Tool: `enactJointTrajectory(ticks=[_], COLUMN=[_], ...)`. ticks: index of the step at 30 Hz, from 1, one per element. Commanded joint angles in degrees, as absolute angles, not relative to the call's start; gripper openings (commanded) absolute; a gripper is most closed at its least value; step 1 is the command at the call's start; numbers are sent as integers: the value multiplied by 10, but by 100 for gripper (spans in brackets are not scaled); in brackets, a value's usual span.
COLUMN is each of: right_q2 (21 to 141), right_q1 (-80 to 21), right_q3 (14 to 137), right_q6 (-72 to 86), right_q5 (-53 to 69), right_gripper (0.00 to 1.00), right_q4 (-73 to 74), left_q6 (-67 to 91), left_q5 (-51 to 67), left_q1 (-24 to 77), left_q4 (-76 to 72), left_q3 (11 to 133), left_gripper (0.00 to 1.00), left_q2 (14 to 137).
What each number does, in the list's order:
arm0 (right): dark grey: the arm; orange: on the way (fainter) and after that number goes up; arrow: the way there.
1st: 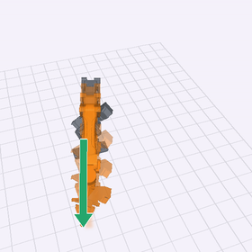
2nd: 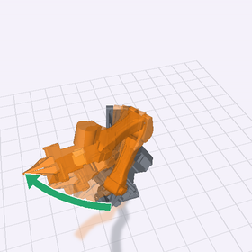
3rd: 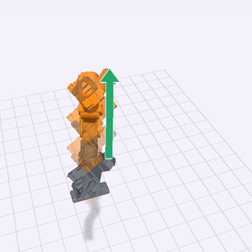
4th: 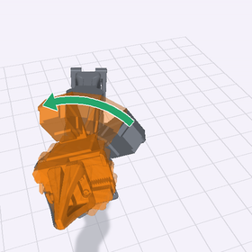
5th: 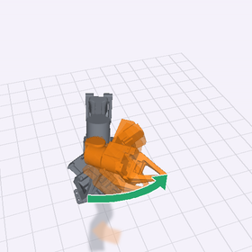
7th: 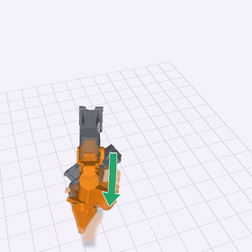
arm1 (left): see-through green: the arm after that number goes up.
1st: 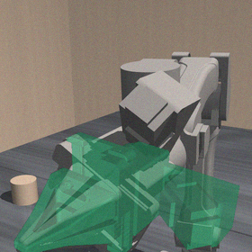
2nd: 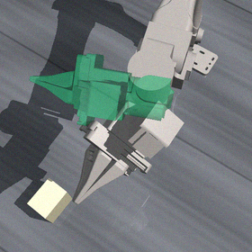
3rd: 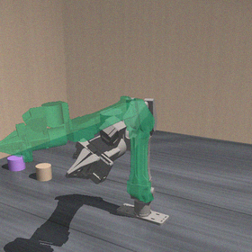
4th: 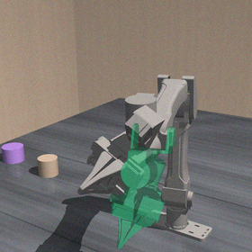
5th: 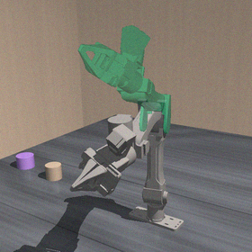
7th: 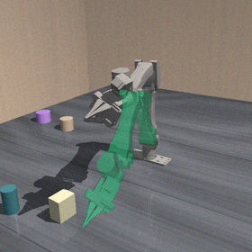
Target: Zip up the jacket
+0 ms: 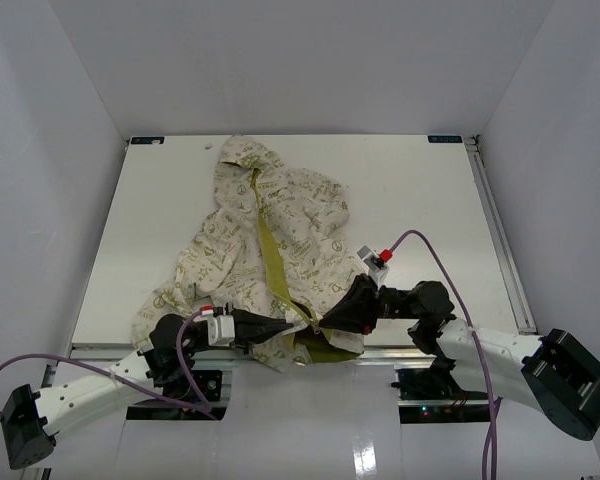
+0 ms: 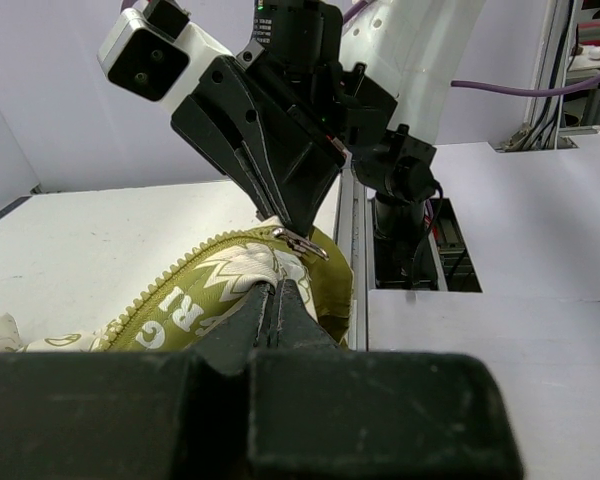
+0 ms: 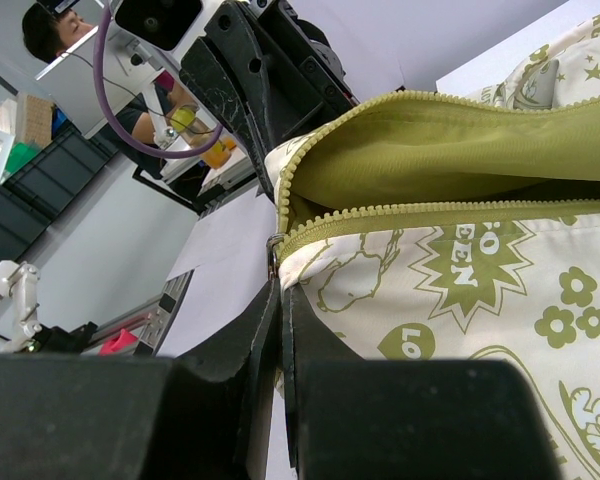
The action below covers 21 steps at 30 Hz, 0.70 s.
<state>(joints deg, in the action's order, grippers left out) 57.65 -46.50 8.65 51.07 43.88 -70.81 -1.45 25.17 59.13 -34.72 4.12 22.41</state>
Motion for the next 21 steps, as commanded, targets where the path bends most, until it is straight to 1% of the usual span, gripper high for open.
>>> enactJointTrajectory(ticks=[1, 13, 21], right_q2=[570, 574, 571], right_q1=[-465, -464, -463], right_q3=[95, 99, 104], right_q6=[518, 524, 500], right_q5=[439, 438, 441], right_gripper=[8, 8, 8], right_q4=[-748, -746, -690], left_q6=[-16, -26, -42], left_q5=[269, 274, 286], left_q1=[592, 592, 592], left_q4=[-367, -346, -302], left_q3=[38, 48, 67], left_gripper=[0, 0, 0], left_q2=[238, 244, 239])
